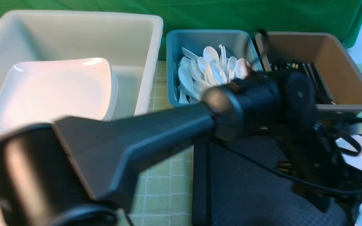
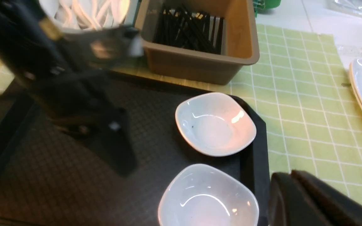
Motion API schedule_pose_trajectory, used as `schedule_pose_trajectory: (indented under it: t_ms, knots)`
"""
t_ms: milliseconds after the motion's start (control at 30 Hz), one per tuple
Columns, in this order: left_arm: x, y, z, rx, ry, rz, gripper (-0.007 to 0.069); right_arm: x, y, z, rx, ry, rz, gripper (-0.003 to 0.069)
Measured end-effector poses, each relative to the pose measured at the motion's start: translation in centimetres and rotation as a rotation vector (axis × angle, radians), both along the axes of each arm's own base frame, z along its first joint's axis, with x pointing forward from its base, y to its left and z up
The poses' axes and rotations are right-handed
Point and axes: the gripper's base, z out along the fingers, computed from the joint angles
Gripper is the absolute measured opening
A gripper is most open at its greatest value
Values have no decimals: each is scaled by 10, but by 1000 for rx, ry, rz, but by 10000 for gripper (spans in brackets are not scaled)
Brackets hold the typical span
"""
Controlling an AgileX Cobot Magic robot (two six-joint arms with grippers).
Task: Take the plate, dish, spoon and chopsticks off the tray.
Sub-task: Use the right arm to grab a small plate from the dinner plate
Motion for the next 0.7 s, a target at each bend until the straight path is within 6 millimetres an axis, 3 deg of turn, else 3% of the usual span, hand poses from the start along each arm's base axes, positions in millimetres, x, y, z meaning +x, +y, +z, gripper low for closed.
schedule_pose_trajectory:
  t_ms: [200,300,367,400,467,500,567,633,667,700]
  knots:
    - [5,-4,14,4,-36,-42,332,7,1,-3,24,38,-11,-2]
    - [12,7,42,31,-127,-63,243,28,4,-11,16,140,-12,-1]
    - [20,21,74,26,-230,-30,118,50,7,-22,0,258,-8,-1]
    - [22,24,77,25,-238,-25,108,54,8,-24,-9,282,-5,-1]
    - [25,50,119,-16,-316,14,15,82,12,-33,-40,417,9,0]
    - [26,51,118,-13,-314,16,12,87,12,-34,-44,437,10,1]
    - [25,72,141,-35,-337,48,-2,104,15,-40,-69,507,24,8]
    - [25,108,160,-29,-345,97,-3,133,19,-51,-90,600,37,47]
    - [26,117,158,-11,-335,107,-3,140,20,-53,-95,612,41,67]
    - [26,141,162,9,-331,137,-3,155,22,-60,-99,647,47,111]
